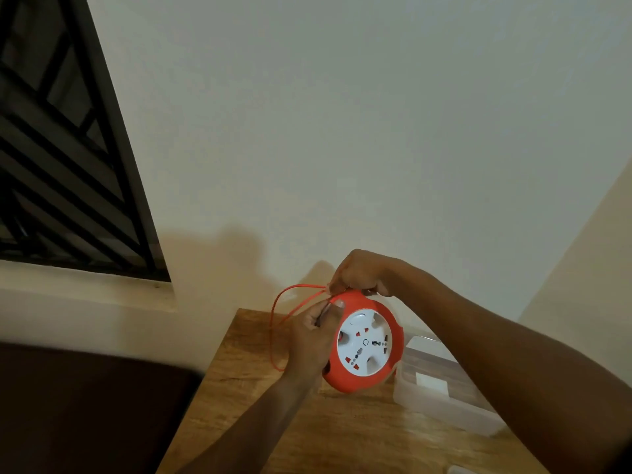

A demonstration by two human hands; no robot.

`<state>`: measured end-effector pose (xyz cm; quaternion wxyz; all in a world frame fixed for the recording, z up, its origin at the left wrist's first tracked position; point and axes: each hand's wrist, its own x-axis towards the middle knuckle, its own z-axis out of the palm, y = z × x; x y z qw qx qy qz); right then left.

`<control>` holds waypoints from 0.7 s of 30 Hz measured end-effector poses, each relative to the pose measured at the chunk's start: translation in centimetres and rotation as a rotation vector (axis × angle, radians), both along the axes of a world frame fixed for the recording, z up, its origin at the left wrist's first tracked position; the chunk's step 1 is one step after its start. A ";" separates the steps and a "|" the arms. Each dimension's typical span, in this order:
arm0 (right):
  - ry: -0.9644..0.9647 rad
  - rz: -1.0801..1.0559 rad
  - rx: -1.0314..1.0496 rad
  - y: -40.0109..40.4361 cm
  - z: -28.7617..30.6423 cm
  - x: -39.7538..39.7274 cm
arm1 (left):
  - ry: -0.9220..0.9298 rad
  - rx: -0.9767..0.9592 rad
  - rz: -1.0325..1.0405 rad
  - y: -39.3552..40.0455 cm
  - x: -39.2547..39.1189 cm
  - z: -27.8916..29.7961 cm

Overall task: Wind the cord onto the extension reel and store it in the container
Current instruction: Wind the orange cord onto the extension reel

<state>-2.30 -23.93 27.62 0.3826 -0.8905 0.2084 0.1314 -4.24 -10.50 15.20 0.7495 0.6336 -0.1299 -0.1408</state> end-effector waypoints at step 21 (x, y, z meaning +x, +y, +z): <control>-0.449 -0.257 0.388 -1.9 -1.6 1.9 | 0.102 -0.028 -0.178 0.3 -0.6 -1.7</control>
